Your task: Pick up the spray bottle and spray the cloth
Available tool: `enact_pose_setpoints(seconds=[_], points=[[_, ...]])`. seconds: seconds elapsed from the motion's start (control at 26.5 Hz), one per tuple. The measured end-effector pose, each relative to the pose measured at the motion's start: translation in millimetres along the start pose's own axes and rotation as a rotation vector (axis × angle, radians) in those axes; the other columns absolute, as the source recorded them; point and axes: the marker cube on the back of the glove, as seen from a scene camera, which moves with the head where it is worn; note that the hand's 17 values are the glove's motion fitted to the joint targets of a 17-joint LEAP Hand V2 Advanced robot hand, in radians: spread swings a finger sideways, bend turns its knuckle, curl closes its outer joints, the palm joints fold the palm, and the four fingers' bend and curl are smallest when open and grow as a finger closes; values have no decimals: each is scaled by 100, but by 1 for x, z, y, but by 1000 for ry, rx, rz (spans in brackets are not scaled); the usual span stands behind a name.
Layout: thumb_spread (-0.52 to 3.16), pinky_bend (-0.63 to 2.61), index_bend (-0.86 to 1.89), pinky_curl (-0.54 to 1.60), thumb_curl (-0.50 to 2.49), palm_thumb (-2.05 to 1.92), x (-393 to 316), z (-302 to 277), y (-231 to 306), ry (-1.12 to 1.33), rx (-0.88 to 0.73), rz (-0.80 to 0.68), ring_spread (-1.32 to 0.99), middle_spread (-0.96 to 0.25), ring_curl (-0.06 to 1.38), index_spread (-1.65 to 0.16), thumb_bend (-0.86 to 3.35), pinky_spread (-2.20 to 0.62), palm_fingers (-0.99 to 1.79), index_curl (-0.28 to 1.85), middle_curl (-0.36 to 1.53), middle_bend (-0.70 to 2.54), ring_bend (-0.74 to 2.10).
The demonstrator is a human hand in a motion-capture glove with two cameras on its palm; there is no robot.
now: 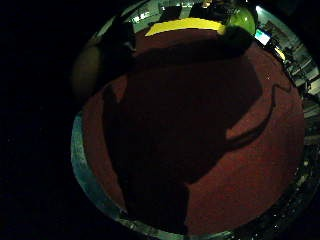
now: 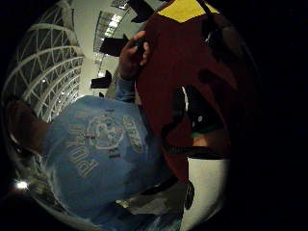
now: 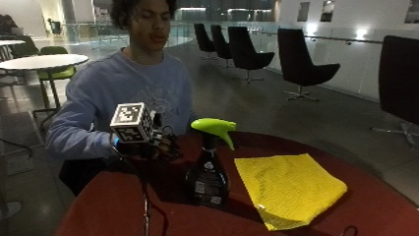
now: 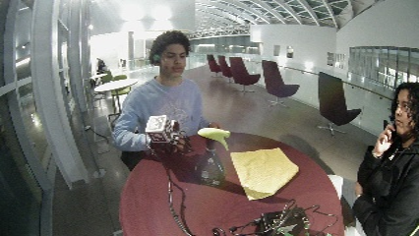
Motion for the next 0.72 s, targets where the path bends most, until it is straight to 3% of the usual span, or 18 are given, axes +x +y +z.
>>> enact_pose_setpoints(seconds=[0.49,0.72], points=[[90,21,24,20,24,64,0,-6,-3,-38,55,19,2,-1,21,-27,36,19,73,26,22,30,31],[100,19,16,22,26,63,30,-43,-8,-413,189,102,2,-2,24,-29,30,19,79,28,25,27,36]])
